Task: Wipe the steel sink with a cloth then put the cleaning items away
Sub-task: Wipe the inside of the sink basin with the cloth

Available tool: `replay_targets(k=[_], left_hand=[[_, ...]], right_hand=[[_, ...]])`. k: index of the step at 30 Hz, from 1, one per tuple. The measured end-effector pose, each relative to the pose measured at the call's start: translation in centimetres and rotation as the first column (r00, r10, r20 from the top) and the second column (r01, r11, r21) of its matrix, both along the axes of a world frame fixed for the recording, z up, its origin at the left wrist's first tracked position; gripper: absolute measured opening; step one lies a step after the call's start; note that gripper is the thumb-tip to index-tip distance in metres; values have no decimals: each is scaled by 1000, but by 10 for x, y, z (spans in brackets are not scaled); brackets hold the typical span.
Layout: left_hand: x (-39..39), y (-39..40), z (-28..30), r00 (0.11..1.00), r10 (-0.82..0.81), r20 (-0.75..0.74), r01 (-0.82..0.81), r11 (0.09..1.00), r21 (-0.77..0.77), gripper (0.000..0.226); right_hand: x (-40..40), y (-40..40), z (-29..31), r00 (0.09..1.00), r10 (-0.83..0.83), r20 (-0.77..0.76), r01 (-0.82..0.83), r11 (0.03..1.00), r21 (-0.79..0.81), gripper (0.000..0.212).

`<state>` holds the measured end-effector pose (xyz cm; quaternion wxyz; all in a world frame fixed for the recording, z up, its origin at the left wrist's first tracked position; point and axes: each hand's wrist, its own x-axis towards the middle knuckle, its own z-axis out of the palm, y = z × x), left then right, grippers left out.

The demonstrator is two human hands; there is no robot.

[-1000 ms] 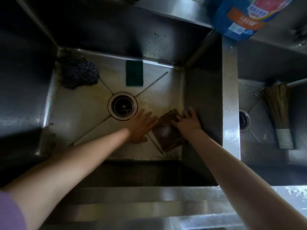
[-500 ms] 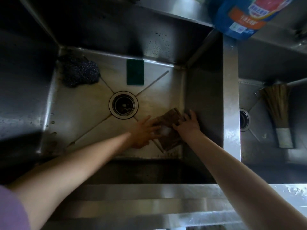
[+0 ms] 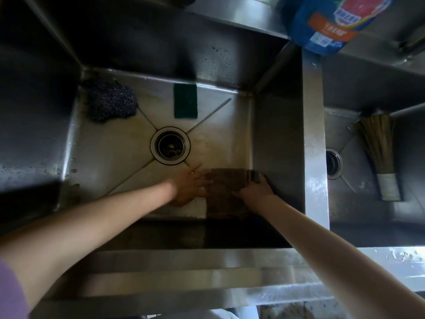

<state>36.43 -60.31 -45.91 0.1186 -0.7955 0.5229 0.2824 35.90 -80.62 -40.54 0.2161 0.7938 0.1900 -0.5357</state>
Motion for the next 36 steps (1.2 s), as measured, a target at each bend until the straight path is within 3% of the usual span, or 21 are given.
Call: replay_targets(k=[3,5,7,11,13,17,21,24,28,32,36], left_hand=[[-5,-7,0,997,45,-55,-48,997,-53,53],[-10,-13,0,995,68,-68,-72,995,-64,56],[-9,-16,-1,996,65,-64,-69,995,-69,59],[2,-14,-1,1000,-12,-23,11,1000,-13,60],[4,-14,0,999,-40,-17,40,999,11,60],[2,-16,-1,998,-41,-44,42,998,35,61],[1,-16,-4,998,-63,-21,65,995,73,60],[2,-16,-4,997,-73,-25,75,994,79,59],[1,-14,-5,998,-49,-36,52,995,85,58],[1,-9,-5,998,-42,-40,46,993,106,57],[0,6,-7,998,-30,-51,36,992,122,58]], right_hand=[[11,-8,2,984,57,167,-63,998,28,51],[11,-11,0,967,73,246,-71,997,-16,73],[7,-11,-6,954,51,295,-43,999,-33,93],[5,-7,-22,942,147,300,-131,989,-73,108],[4,-6,-30,940,228,254,-201,972,-125,105],[7,-7,-38,931,306,197,-282,949,-144,61],[13,-14,-39,906,377,191,-359,925,-125,58],[13,-14,-39,911,369,182,-351,928,-126,63],[14,-15,-45,931,317,181,-296,946,-133,106],[6,-12,-50,926,301,228,-281,953,-115,95],[3,-2,-54,925,302,230,-292,953,-73,109]])
